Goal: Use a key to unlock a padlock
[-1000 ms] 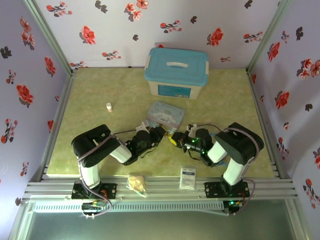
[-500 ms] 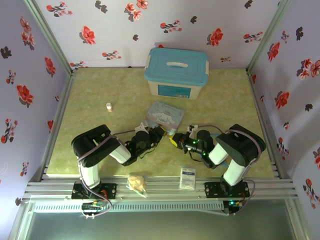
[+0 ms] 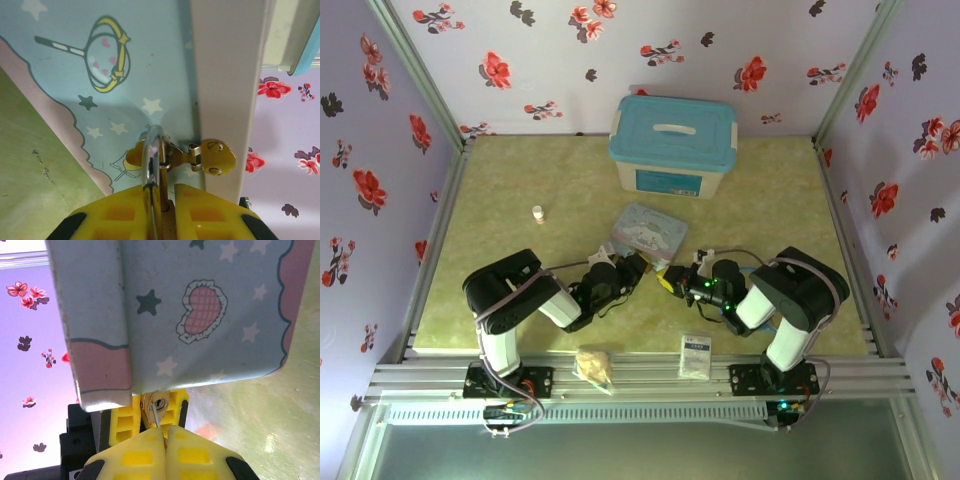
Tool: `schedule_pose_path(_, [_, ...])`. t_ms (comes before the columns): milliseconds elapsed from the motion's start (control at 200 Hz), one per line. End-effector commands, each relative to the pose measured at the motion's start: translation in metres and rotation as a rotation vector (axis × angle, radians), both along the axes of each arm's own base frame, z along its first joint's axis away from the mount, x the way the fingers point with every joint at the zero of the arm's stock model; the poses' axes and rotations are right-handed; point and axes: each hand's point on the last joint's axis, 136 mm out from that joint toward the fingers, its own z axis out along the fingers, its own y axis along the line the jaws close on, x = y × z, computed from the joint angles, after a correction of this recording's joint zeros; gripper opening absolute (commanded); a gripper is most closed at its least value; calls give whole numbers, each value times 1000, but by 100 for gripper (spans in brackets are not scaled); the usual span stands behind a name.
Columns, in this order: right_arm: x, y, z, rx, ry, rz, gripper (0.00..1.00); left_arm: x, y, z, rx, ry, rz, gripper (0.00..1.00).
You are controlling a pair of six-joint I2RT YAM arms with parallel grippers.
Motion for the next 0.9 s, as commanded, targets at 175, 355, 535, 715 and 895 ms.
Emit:
schedule_pose_path(175, [7, 4, 3, 2, -42, -11, 0, 5, -5, 32, -98, -63, 8, 0])
schedule_pose_path(355, [10, 5, 8, 9, -56, -13, 0, 3, -11, 31, -105, -55, -7, 0])
schedule_pose_path(535, [11, 8, 9, 16, -55, -3, 0, 2, -14, 30, -125, -40, -12, 0])
schedule_pose_path(715, [16, 6, 11, 27, -47, -18, 0, -1, -20, 37, -140, -48, -37, 0])
schedule_pose_path(895, [20, 4, 15, 66, 9, -39, 0, -5, -23, 34, -134, -45, -55, 0])
